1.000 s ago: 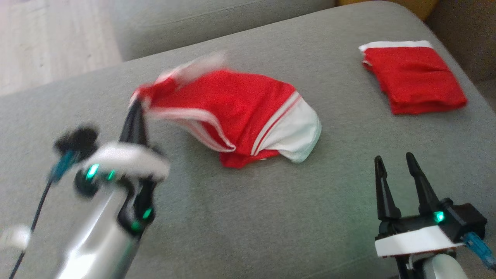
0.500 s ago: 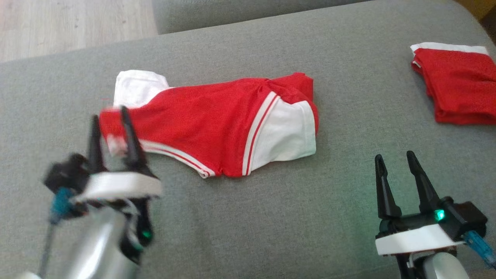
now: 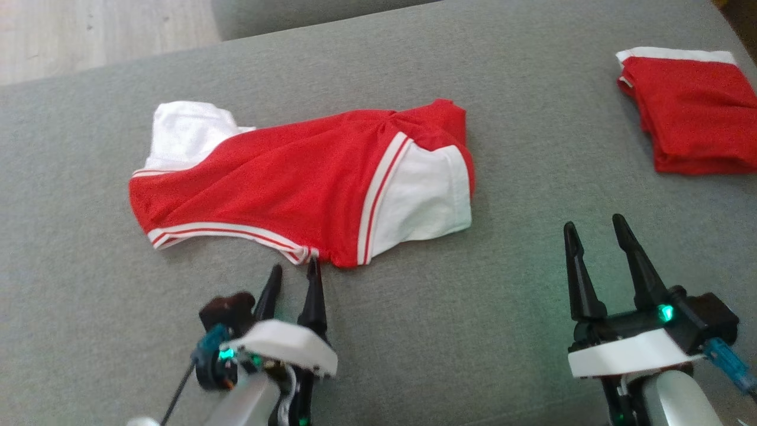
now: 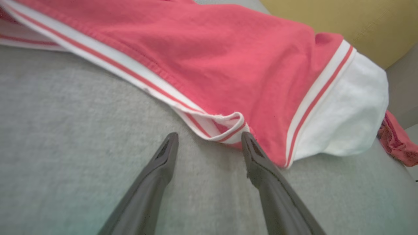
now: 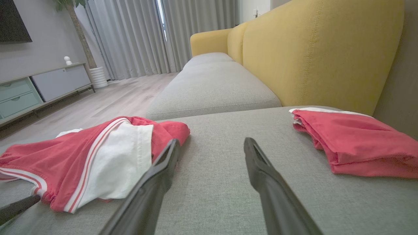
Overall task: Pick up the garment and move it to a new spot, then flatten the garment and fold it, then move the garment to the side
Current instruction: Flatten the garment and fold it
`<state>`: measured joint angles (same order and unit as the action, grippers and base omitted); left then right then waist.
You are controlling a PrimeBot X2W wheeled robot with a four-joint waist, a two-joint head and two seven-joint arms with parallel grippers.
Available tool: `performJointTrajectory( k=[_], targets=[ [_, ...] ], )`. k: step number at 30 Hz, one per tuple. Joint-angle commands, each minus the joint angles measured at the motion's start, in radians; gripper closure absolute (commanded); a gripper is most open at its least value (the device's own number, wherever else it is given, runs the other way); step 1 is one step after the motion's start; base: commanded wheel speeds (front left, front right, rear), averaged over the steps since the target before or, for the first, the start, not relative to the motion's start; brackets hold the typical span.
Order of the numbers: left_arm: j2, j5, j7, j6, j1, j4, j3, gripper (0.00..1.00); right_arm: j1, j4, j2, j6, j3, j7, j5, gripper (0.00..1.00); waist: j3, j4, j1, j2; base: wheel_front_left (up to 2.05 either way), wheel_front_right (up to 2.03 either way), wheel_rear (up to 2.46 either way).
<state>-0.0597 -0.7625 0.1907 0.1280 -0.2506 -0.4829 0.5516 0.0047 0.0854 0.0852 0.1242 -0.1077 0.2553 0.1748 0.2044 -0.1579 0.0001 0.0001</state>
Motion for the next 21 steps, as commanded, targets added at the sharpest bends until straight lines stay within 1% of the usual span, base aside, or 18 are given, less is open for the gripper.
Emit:
performJointTrajectory(
  k=[1,6,8,9,11,14,16,21],
  targets=[
    [0.006,-0.008,0.01,-0.009,-0.045,0.014,-0.02,0.0,-0.026,-0.027,0.022,0.007,-0.022,0.006,-0.001,0.0,0.0,-0.009,-0.0001,-0.0001,0.0,0.0,0.0],
    [0.009,-0.064,0.014,-0.037,-0.101,-0.068,0.016,0.0,-0.023,-0.021,0.027,0.007,-0.024,0.006,0.0,0.0,-0.004,-0.04,-0.0001,-0.0001,0.0,0.0,0.0],
    [0.009,-0.085,0.013,-0.042,-0.115,-0.093,0.034,0.25,-0.022,-0.02,0.028,0.007,-0.026,0.006,0.0,0.0,-0.007,-0.051,-0.0001,-0.0001,0.0,0.0,0.0],
    [0.009,-0.092,0.014,-0.047,-0.122,-0.103,0.043,0.58,-0.022,-0.02,0.028,0.007,-0.024,0.006,0.0,0.0,-0.008,-0.056,-0.0001,-0.0001,0.0,0.0,0.0],
    [0.009,-0.106,0.022,-0.053,-0.132,-0.123,0.055,1.0,-0.02,-0.019,0.028,0.007,-0.025,0.006,0.0,0.0,-0.013,-0.064,-0.0001,-0.0001,0.0,0.0,0.0],
    [0.009,-0.103,0.043,-0.063,-0.149,-0.152,0.062,1.0,-0.018,-0.017,0.026,0.007,-0.027,0.006,-0.001,0.0,-0.025,-0.076,-0.0001,-0.0001,0.0,0.0,0.0],
    [0.009,-0.103,0.055,-0.077,-0.156,-0.151,0.064,1.0,-0.014,-0.016,0.025,0.007,-0.027,0.006,-0.001,0.0,-0.037,-0.084,-0.0001,-0.0001,0.0,0.0,0.0],
    [0.009,-0.105,0.068,-0.119,-0.194,-0.077,0.08,1.0,-0.007,-0.006,0.023,0.007,-0.041,0.006,-0.002,0.0,-0.075,-0.112,-0.0001,-0.0001,0.0,0.0,0.0]
  ],
)
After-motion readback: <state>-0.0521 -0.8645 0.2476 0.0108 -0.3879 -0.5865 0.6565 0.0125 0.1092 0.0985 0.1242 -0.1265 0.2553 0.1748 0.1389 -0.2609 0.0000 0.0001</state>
